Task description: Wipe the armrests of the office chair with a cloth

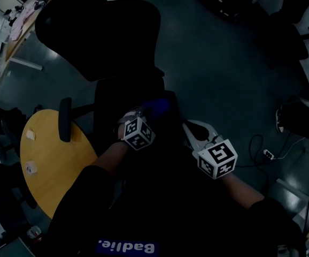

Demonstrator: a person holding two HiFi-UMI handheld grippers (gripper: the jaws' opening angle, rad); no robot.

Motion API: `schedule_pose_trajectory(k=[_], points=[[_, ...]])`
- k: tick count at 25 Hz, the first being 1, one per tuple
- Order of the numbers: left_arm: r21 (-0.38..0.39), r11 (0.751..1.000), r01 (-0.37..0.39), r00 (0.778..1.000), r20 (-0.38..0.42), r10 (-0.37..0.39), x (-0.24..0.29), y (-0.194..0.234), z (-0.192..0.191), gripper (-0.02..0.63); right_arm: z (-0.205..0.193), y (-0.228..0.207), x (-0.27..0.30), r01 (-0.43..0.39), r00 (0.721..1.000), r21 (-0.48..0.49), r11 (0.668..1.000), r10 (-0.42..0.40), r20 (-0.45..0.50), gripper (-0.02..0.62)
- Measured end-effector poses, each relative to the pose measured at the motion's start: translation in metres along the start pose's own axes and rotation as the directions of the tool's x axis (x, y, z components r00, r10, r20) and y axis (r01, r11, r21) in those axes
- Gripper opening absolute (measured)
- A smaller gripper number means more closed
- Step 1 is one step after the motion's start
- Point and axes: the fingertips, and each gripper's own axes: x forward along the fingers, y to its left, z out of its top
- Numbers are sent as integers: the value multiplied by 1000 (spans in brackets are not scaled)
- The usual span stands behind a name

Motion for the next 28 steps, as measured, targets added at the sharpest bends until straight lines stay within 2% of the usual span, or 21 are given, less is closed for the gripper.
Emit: schedule_pose_trajectory(k=[6, 12, 17, 23, 26, 28], points=[[3, 1000, 14, 998, 57, -14, -16, -39, -8, 123, -16, 34, 3, 13, 1000, -13, 1000, -14, -19, 5], [75, 995, 59, 995, 79, -65, -35, -93, -32, 123, -40, 87, -4, 55, 998, -26, 998, -55, -19, 5], [108, 991, 84, 987, 126, -97, -49, -128, -41, 123, -63, 128, -21, 101, 994, -81, 992, -105, -39, 5], [108, 989, 99, 982, 151, -115, -62, -152, -50, 123, -75, 142, -51, 182, 982, -96, 979, -186, -29, 5], [130, 986, 105, 982, 142, -123, -69, -162, -52, 123, -72, 142, -59, 191, 981, -103, 976, -193, -6, 5], [110, 990, 89, 983, 150, -105, -77, -156, -48, 123, -67, 139, -63, 183, 983, -110, 977, -183, 10, 5]])
